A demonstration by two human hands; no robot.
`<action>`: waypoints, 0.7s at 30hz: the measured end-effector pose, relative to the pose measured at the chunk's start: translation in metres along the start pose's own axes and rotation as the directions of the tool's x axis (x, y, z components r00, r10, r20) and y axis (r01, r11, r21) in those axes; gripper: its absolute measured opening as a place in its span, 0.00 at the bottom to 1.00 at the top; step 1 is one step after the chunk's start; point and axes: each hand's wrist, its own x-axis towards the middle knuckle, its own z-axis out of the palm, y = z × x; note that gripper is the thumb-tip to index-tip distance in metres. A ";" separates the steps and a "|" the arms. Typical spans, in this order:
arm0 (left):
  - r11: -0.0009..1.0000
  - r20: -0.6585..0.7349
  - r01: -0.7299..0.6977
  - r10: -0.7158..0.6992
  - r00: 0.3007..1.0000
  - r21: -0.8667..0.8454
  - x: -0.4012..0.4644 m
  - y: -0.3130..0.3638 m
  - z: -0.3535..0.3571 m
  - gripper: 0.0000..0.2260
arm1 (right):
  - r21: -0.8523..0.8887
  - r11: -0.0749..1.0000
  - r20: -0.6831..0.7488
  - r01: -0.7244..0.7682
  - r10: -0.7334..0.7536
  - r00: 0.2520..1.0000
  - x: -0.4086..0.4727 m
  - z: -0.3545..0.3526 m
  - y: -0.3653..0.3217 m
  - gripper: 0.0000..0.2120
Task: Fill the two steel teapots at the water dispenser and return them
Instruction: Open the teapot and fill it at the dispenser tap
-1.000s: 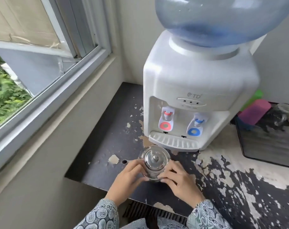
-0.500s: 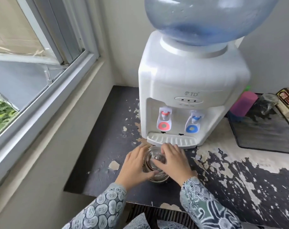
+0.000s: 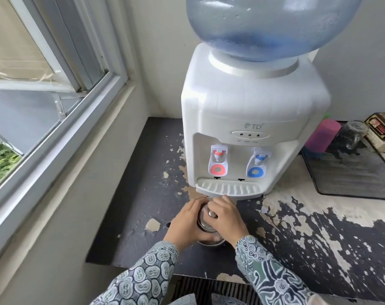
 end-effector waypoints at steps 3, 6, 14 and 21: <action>0.999 0.014 0.048 -0.047 0.999 -0.010 0.001 0.000 -0.001 0.44 | 0.038 0.999 -0.063 0.035 -0.032 0.998 -0.003 0.002 0.001 0.12; 0.998 0.012 0.062 -0.062 0.998 -0.010 0.000 0.002 -0.001 0.44 | 0.038 0.998 -0.116 0.057 -0.052 0.992 -0.004 0.002 0.002 0.13; 0.997 0.000 0.071 -0.071 0.997 0.003 -0.002 0.005 -0.003 0.44 | 0.193 0.980 -0.223 0.047 -0.003 0.975 -0.012 -0.001 -0.001 0.15; 0.999 0.008 0.050 -0.050 0.999 0.007 -0.004 0.003 -0.002 0.43 | 0.555 0.785 -0.246 -0.277 0.472 0.847 -0.018 -0.030 0.021 0.11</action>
